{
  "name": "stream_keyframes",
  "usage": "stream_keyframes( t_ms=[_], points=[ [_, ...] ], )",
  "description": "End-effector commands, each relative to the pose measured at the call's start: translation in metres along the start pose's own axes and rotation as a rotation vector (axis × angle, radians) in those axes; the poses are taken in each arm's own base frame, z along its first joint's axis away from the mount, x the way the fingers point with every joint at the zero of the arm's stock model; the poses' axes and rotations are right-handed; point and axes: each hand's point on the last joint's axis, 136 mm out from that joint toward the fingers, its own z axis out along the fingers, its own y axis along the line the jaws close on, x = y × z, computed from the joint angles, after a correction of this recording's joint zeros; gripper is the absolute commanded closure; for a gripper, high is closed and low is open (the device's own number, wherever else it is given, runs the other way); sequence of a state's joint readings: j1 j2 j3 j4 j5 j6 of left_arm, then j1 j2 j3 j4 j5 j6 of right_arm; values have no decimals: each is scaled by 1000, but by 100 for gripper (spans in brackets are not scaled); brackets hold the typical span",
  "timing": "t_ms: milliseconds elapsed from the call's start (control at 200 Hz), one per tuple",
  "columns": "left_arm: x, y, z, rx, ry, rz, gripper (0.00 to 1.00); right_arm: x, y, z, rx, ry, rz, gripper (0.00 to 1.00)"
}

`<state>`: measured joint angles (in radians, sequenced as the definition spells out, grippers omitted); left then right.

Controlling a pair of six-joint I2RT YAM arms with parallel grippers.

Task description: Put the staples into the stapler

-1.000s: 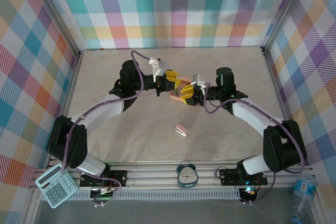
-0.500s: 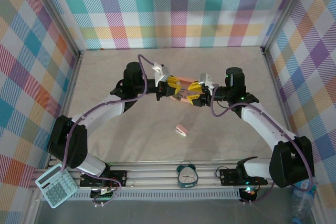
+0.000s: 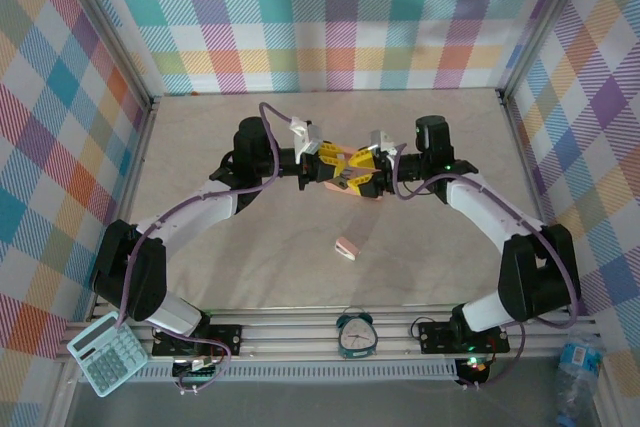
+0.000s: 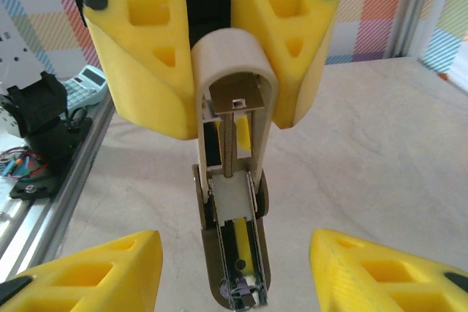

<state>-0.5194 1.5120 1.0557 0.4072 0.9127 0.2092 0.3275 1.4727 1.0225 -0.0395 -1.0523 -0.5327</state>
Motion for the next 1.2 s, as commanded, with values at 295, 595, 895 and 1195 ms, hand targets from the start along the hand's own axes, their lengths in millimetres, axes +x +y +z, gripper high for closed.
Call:
stream_keyframes(
  t_ms=[295,595,895,1195],
  points=[
    [-25,-13,1,69,-62,66,100,-20,11,20,-178,-82,-20,47],
    [-25,-13,1,69,-64,69,100,-18,14,23,-209,-92,-6,63],
    [-21,-8,-2,13,-52,52,82,-11,10,23,-150,-64,-7,78],
    [-13,26,-27,-252,-38,-71,30,17,-12,23,63,89,36,81]
  ],
)
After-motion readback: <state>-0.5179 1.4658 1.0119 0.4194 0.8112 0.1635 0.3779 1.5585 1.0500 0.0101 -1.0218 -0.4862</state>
